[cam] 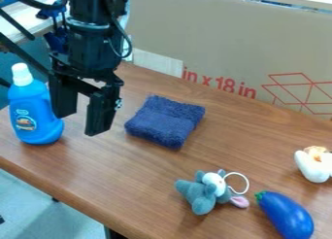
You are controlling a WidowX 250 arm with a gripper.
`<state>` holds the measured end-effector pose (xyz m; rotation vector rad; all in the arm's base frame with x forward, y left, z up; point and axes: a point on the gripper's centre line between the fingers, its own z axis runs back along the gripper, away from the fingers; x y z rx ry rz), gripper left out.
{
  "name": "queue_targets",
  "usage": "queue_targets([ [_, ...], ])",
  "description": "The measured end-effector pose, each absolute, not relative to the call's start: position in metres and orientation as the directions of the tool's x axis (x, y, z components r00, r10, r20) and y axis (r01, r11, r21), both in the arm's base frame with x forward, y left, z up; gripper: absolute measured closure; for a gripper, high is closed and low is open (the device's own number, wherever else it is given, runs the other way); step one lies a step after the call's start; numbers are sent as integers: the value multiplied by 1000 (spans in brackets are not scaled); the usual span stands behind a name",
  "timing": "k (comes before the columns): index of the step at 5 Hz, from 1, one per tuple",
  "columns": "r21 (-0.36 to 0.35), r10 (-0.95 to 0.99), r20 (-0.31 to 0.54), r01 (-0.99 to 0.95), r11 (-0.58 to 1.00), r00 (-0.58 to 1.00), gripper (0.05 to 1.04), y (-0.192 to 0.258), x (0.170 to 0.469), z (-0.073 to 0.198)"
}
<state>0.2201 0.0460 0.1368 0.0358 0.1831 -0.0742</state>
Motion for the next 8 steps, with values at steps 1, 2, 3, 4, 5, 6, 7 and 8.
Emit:
queue_targets([
  [1, 21, -73, -205, 79, 997, 976, 82, 46, 218, 132],
  [2, 34, 14, -207, -7, 999, 978, 83, 82, 206, 135],
  [3, 45, 74, -139, -69, 997, 988, 83, 107, 190, 153],
  [4, 74, 120, -126, -111, 991, 985, 83, 120, 183, 160],
  [5, 101, 191, -70, -183, 978, 979, 82, 137, 181, 163],
  [6, 118, 252, 10, -251, 961, 968, 83, 160, 182, 173],
  [7, 91, 263, 46, -267, 960, 964, 82, 173, 189, 171],
  [8, 91, 248, 117, -259, 962, 962, 83, 183, 194, 172],
])
